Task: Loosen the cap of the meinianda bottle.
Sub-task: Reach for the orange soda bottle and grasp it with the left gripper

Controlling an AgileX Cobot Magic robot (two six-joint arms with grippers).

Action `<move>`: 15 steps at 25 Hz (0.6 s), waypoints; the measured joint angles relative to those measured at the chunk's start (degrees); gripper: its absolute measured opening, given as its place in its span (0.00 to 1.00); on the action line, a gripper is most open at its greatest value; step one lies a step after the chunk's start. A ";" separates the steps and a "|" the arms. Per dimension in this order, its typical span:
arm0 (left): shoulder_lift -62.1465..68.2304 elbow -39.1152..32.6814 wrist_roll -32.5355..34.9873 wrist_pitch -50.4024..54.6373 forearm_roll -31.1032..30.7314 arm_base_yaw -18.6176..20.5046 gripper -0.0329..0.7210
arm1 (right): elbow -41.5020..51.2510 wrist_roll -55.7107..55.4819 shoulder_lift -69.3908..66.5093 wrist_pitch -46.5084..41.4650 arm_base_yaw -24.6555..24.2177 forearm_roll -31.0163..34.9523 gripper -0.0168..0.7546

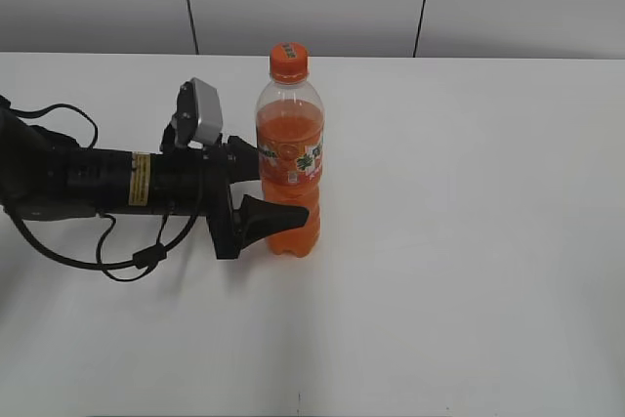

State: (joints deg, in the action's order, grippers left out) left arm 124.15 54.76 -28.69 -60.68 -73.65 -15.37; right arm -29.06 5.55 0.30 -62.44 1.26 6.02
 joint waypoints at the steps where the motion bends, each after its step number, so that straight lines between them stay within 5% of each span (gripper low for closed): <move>1: 0.00 0.00 0.00 0.07 -0.14 0.00 0.69 | 0.00 0.00 0.00 0.00 0.00 0.00 0.69; 6: 0.00 0.00 0.00 -0.04 -1.45 0.00 0.59 | -1.52 0.00 -2.52 0.05 0.00 0.00 0.69; 15: 0.00 0.00 0.00 -0.12 -1.66 0.00 0.59 | -14.33 0.00 -21.91 -0.57 0.00 -1.95 0.69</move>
State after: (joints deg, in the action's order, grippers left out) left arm 124.15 54.76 -28.69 -60.81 -75.31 -15.37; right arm -43.39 5.55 -21.61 -63.01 1.26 4.07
